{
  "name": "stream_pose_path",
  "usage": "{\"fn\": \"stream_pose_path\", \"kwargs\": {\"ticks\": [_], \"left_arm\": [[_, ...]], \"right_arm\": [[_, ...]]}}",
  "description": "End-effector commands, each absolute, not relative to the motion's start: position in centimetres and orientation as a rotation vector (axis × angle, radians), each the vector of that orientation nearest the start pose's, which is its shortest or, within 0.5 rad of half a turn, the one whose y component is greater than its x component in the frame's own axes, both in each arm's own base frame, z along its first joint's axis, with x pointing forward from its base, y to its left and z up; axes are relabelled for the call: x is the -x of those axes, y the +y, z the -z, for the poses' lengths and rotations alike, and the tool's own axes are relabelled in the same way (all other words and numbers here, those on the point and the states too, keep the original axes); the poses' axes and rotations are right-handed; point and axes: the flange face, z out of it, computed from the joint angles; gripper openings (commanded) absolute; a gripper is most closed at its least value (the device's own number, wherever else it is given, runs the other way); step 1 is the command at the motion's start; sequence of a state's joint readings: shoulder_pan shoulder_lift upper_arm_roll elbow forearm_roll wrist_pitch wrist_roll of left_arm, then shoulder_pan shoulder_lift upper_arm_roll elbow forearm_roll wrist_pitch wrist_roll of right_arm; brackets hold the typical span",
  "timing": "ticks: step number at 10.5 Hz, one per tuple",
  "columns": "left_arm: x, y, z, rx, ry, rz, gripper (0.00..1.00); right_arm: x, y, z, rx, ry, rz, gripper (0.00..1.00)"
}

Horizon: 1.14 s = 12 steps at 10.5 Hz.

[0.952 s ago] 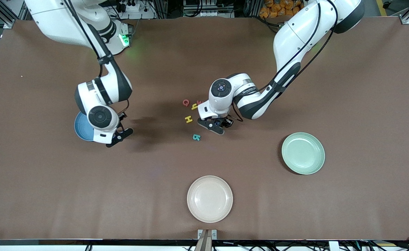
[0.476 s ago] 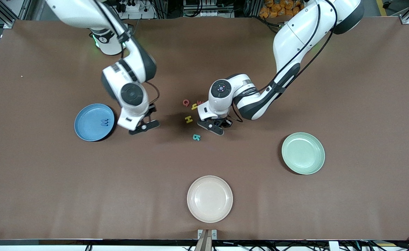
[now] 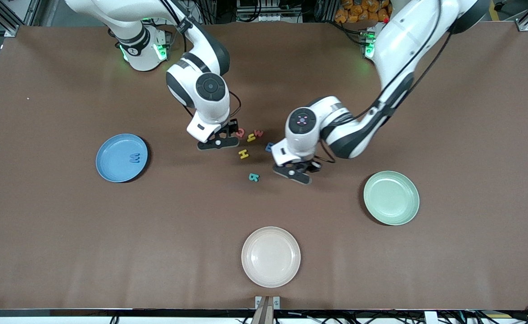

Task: Sort uppercase to blue plate, lowercase to green plate
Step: 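Carry the blue g to the green plate with the left gripper and release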

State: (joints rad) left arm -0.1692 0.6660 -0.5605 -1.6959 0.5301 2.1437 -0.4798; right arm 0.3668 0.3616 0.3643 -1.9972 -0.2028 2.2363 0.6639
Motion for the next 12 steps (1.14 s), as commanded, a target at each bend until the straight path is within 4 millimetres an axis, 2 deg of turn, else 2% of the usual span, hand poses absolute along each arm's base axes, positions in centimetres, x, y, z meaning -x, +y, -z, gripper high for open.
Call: {"fn": "stream_pose_path", "kwargs": {"ticks": [1, 3, 5, 7, 9, 10, 12], "left_arm": [[-55.1, -30.8, -28.0, 2.911, 0.775, -0.186, 0.0], [-57.9, -24.0, -28.1, 2.902, 0.776, -0.259, 0.0], [-60.0, -17.5, -26.5, 2.887, 0.731, -0.312, 0.0], [-61.2, -13.2, -24.2, 2.888, 0.666, -0.344, 0.0], [-61.9, -11.4, -20.8, 2.922, 0.628, -0.321, 0.02], [-62.0, -10.8, -20.0, 2.926, 0.616, -0.325, 0.21], [-62.0, -10.8, -20.2, 2.926, 0.616, -0.321, 1.0]], "right_arm": [[-42.7, 40.0, -26.5, 3.098, -0.332, 0.058, 0.9], [-42.3, 41.1, -25.2, 3.083, -0.53, 0.183, 0.85], [-42.2, 41.8, -23.3, 3.049, -0.549, 0.198, 0.83], [-43.5, 43.0, -21.7, 3.032, -0.533, 0.182, 0.83], [-44.4, 43.0, -20.2, 3.037, -0.518, 0.166, 0.83], [-44.2, 43.3, -19.7, 3.033, -0.526, 0.172, 0.83], [-44.9, 42.9, -18.9, 3.027, -0.513, 0.188, 0.81]]}}
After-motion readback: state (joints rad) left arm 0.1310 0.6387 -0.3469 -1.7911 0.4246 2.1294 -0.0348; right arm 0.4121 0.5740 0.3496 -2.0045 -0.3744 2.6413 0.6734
